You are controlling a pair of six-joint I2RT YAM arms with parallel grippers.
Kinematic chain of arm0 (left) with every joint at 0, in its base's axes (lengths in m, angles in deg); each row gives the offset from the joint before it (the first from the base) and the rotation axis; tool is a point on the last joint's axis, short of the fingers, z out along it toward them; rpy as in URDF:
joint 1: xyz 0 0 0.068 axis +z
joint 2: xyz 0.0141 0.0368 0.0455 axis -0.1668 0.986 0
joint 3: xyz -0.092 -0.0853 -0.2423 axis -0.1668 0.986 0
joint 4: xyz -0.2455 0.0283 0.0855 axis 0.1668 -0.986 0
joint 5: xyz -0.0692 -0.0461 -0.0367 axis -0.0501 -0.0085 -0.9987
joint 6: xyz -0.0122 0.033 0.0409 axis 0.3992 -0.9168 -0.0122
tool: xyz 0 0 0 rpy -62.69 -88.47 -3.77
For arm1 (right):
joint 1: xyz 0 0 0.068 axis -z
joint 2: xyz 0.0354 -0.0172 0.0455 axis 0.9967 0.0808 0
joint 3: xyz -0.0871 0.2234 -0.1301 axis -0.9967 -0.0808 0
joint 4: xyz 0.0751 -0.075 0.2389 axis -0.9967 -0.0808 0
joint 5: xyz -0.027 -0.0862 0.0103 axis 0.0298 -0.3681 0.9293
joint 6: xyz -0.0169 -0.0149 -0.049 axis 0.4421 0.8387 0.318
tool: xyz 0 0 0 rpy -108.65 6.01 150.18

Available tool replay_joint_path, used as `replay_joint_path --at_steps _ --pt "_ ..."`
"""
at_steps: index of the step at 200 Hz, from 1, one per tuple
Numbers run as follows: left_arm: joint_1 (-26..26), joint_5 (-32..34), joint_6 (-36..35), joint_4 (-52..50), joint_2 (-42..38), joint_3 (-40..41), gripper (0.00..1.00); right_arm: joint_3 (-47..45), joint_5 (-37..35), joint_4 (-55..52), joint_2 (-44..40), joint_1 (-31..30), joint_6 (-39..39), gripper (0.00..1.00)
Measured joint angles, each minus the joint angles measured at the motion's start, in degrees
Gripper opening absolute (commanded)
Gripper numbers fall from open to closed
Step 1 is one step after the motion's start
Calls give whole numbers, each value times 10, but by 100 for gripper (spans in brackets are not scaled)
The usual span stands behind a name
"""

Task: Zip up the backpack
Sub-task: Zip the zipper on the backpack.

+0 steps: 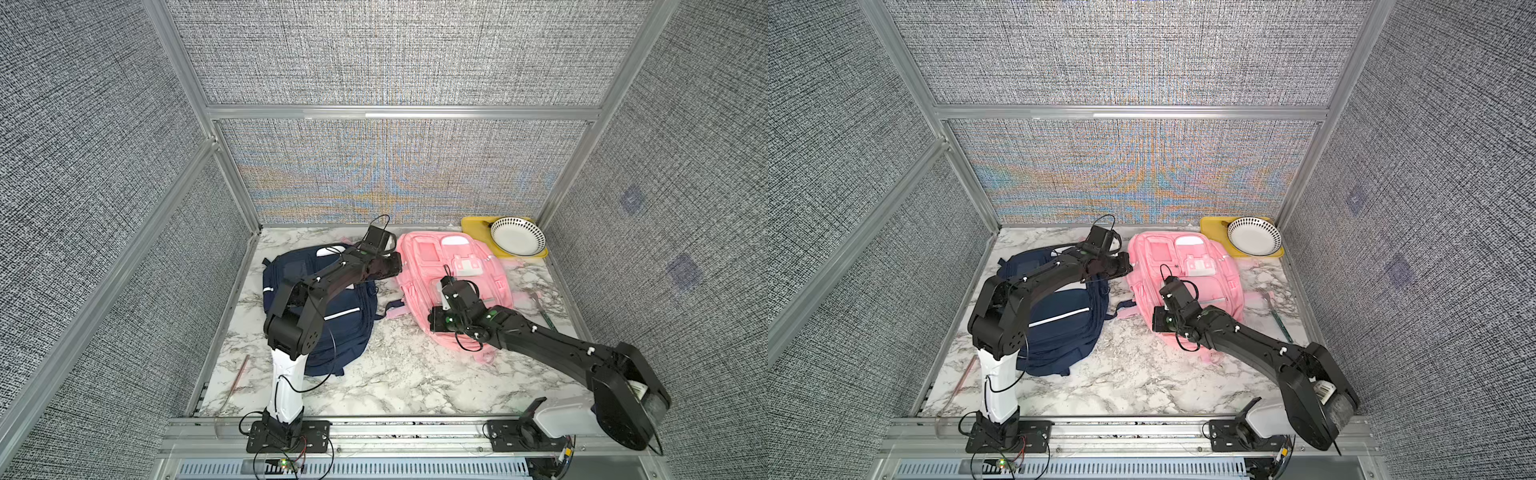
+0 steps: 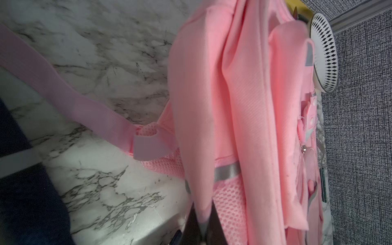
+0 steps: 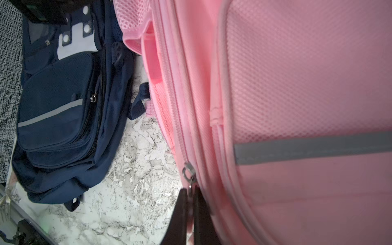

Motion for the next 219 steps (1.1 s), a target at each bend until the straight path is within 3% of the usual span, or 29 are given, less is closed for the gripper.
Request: replay_joint_path --at_steps 51,140,194,219 --pt "0 -8 9 -18 13 -4 0 -40 44 15 -10 24 29 0" --pt "0 1 -1 -60 33 -35 0 -22 135 -19 12 66 89 0" --pt "2 20 -2 -59 30 -23 26 -40 139 -18 20 66 83 0" --pt "-1 46 -2 -49 -1 3 30 -38 127 -18 8 60 72 0"
